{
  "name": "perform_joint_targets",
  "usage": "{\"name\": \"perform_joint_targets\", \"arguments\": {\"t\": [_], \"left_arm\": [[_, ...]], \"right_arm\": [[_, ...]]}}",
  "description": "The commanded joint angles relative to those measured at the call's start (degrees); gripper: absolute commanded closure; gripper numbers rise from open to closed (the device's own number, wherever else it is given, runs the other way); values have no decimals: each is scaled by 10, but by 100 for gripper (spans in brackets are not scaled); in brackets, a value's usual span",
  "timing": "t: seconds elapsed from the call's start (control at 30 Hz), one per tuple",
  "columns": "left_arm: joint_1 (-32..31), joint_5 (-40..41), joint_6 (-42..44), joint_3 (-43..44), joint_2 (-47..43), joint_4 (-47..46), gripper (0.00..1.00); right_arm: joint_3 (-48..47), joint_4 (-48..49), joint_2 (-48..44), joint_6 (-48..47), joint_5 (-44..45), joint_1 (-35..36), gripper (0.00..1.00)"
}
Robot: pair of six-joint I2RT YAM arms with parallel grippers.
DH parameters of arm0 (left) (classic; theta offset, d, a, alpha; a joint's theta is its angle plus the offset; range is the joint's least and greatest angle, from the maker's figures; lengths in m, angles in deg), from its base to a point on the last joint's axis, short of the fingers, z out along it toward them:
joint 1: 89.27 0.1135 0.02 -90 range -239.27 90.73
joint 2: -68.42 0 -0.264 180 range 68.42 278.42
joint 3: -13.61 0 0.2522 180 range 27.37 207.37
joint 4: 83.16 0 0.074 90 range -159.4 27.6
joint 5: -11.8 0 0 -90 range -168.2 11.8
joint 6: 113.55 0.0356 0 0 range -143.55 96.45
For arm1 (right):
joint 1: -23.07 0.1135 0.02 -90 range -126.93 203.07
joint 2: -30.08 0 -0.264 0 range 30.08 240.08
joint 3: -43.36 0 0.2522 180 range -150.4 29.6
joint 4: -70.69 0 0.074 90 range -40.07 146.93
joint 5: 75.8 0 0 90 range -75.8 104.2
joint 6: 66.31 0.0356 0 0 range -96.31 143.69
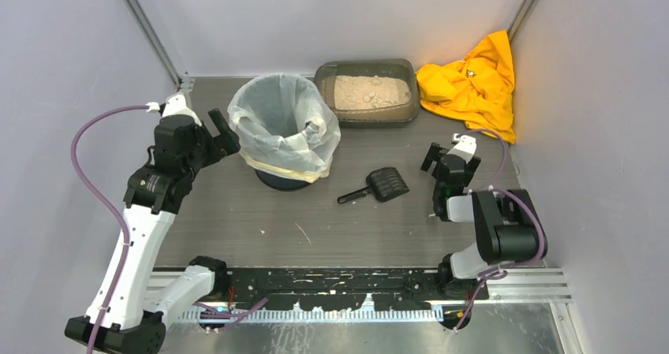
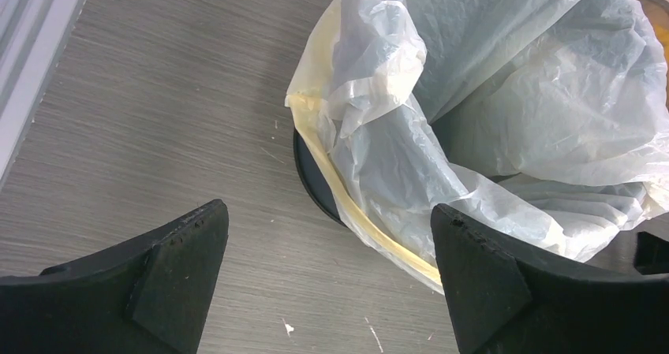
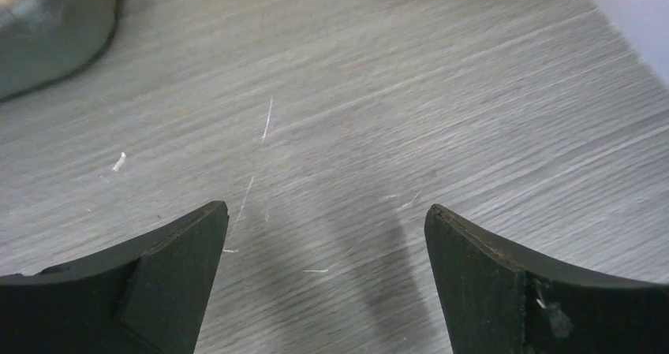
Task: Clean the litter box
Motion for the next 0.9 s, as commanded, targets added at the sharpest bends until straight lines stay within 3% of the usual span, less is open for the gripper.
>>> {"name": "perform_joint_targets", "arguments": {"t": [0.0, 0.07, 0.13, 0.37, 0.67, 0.87], "left_arm": [[-2, 5, 16, 11, -9, -14, 0], [-2, 6, 13, 4, -15, -31, 0], [-2, -2, 10, 1, -20, -41, 0], [-2, -39, 7, 7, -33, -67, 0], [-2, 5, 11, 169, 123, 37, 9], [-2, 47, 49, 313, 273, 147, 20]], "right_arm": [[-60, -160, -138, 43, 41, -2, 0], [-132, -366, -185, 215, 163, -4, 0], [-211, -490, -199, 215, 122, -12, 0], [-371, -762, -174, 230, 5, -11, 0], [-317, -698, -230, 167, -257, -6, 0], [-374, -757, -238, 137, -242, 40, 0]]}}
